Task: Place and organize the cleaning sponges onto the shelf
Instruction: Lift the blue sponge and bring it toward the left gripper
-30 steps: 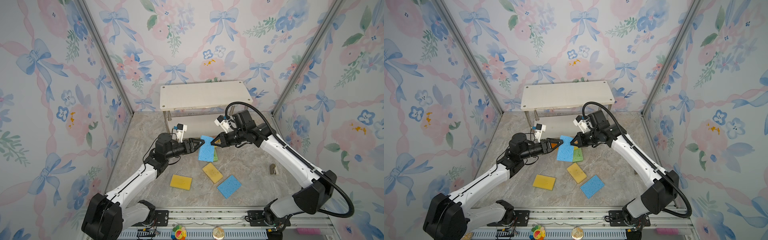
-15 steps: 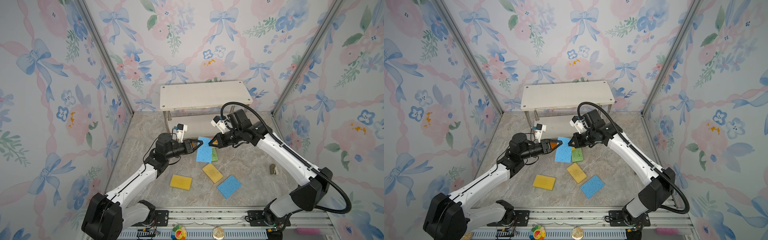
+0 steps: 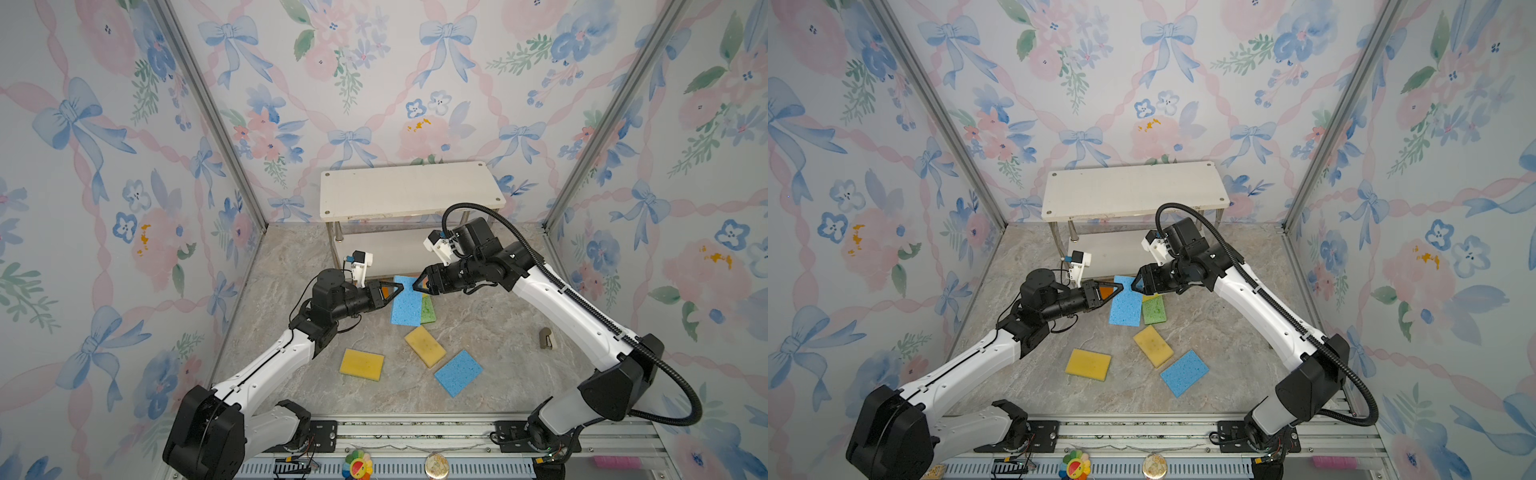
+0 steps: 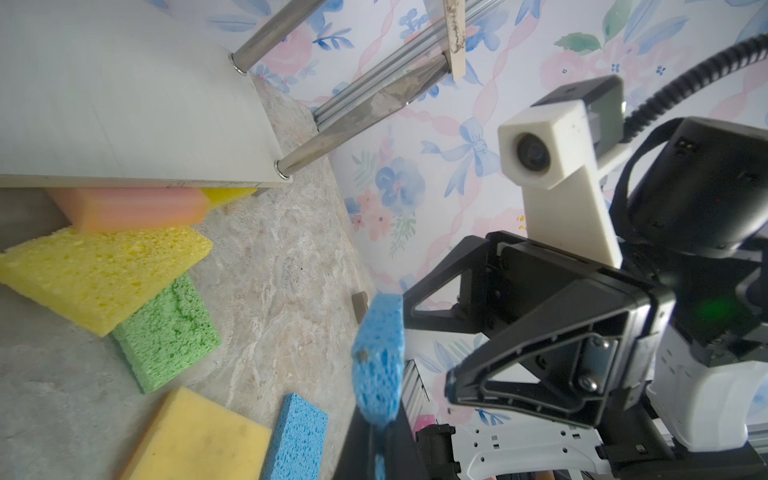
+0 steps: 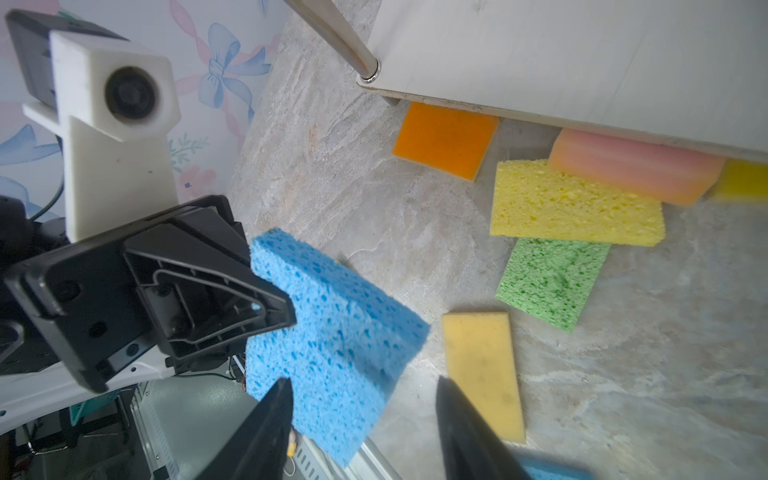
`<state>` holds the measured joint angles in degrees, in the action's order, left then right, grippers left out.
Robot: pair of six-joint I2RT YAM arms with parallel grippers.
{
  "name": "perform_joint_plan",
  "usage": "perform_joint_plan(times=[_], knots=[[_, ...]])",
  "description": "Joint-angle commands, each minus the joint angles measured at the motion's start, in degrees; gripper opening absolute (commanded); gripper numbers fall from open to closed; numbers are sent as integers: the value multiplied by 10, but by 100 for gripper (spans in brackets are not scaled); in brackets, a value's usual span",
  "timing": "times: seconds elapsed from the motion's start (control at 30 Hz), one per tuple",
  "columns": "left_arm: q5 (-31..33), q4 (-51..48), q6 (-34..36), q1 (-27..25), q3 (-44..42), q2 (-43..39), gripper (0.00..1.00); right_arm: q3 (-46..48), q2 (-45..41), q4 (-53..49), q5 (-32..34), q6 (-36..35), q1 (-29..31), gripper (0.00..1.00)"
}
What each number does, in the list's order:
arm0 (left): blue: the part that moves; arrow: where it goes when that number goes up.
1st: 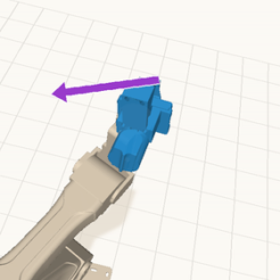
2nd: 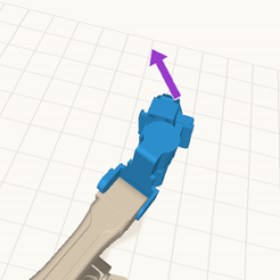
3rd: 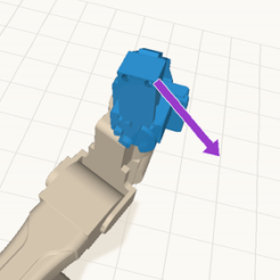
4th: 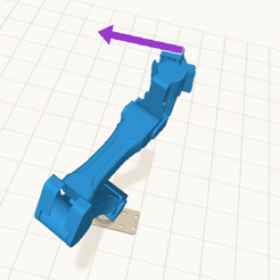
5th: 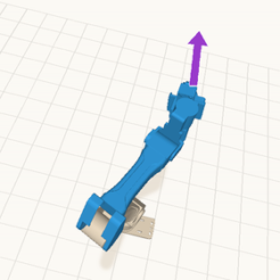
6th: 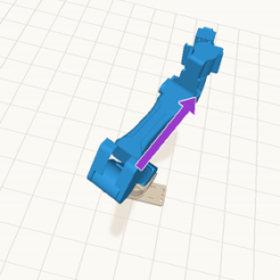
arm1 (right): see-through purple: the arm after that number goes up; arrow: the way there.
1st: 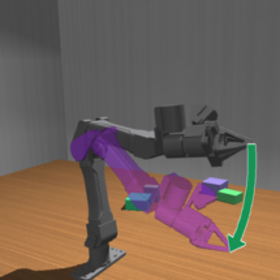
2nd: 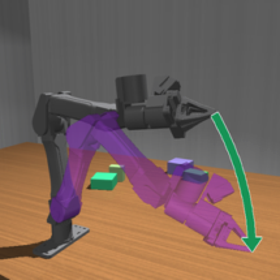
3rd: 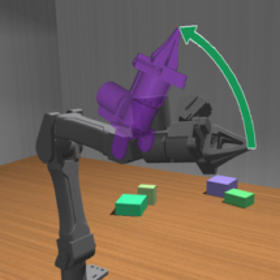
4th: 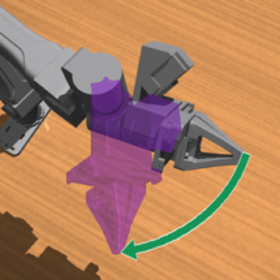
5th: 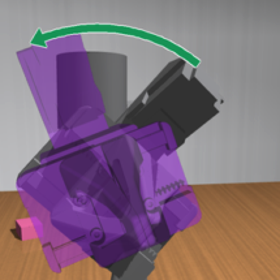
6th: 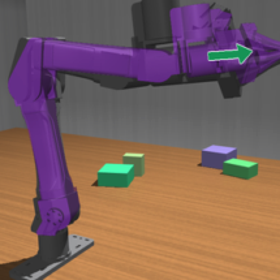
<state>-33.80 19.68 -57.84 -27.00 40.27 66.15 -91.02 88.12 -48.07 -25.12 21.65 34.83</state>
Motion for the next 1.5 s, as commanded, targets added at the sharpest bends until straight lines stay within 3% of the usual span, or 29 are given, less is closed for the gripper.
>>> perform_joint_plan(times=[0.0, 0.17, 0.53, 0.97, 1.47], knots=[[55, 20, -40, -1, -7, -10, 0, 49, -58, 58, 1, 64, -40, 65], [94, 90, -132, 0, -36, -11, 0, 150, -120, 166, -69, 151, -76, 69], [124, 133, -200, 3, -37, -20, 0, 191, -134, 193, -84, 176, -36, 77], [131, 135, -200, 3, -54, -42, 0, 164, -78, 212, -96, 186, 10, 61], [126, 144, -190, 6, -40, -20, 0, 164, -78, 220, -86, 201, 34, 46]])
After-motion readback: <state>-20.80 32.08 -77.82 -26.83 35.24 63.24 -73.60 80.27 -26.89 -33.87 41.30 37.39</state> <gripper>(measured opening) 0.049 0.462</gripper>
